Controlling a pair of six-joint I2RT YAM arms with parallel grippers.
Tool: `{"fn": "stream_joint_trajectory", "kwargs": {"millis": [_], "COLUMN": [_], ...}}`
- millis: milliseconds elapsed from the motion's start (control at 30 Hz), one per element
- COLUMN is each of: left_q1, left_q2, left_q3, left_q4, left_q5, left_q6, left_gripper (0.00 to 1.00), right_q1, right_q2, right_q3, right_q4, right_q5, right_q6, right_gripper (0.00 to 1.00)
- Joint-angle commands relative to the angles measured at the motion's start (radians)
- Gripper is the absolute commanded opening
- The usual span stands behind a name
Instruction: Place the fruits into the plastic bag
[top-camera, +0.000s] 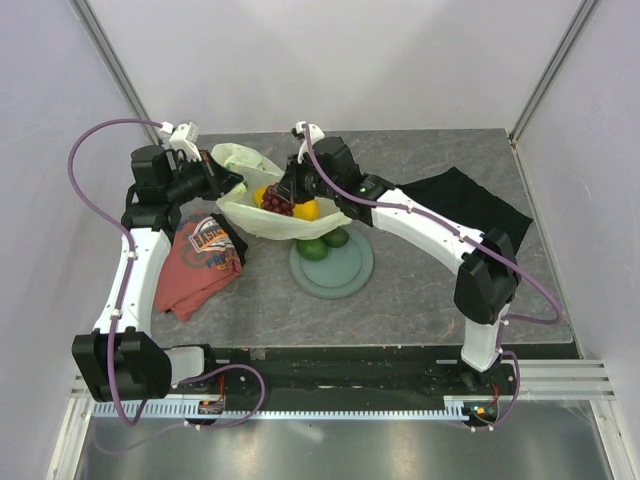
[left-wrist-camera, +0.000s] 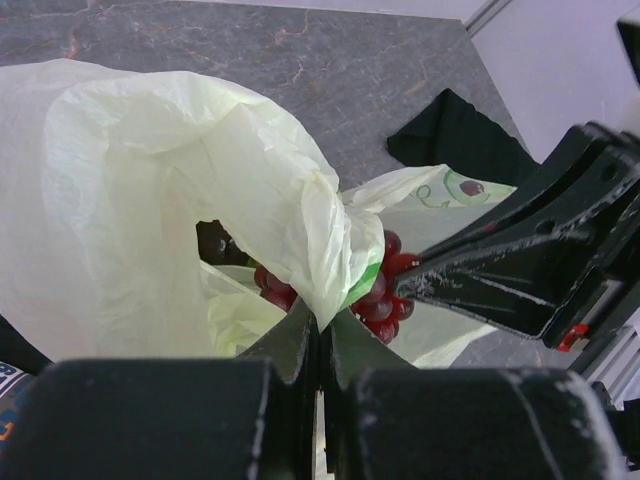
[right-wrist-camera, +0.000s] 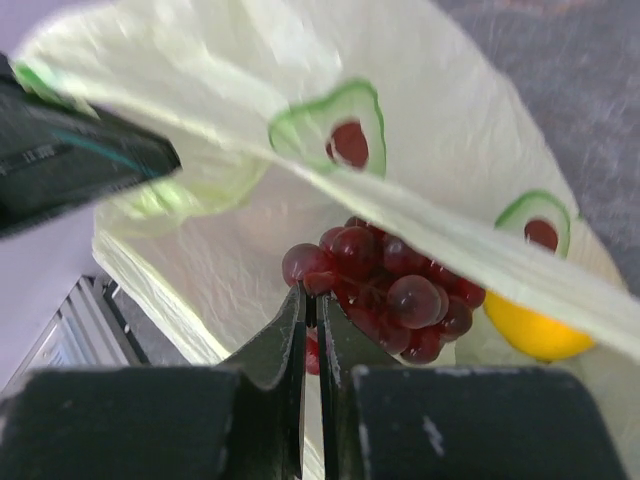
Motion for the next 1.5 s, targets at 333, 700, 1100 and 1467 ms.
{"fn": "stream_joint_trajectory", "kwargs": {"millis": [333,700,1100,1467], "left_q1": [0.006,0.009,0.011,0.009], "left_q2": [-0.01,-0.012,-0.013,-0.012], "left_q3": [0.006,0.007,0.007,0.007], "left_q4": [0.007,0.007,0.005,0.005], "left_q5": [0.003,0.006,0.011,0.009], "left_q6": [0.032,0.029,0.029,0.031], "left_gripper": [0.02,0.01,0.02,0.01], "right_q1": [0.041,0.055,0.055,0.072], "right_q2": [0.199,0.2,0.177,-0.025], "right_q3": [0.19,0.133,0.11,-0.168], "right_q4": [0.093,0.071,0.073,0.33], "right_q5": [0.121,0.148,0.148,0.095], "right_q6": [-0.039,-0.028,-0.036,-0.097], "right_gripper": [0.0,0.33,0.64,0.66]}}
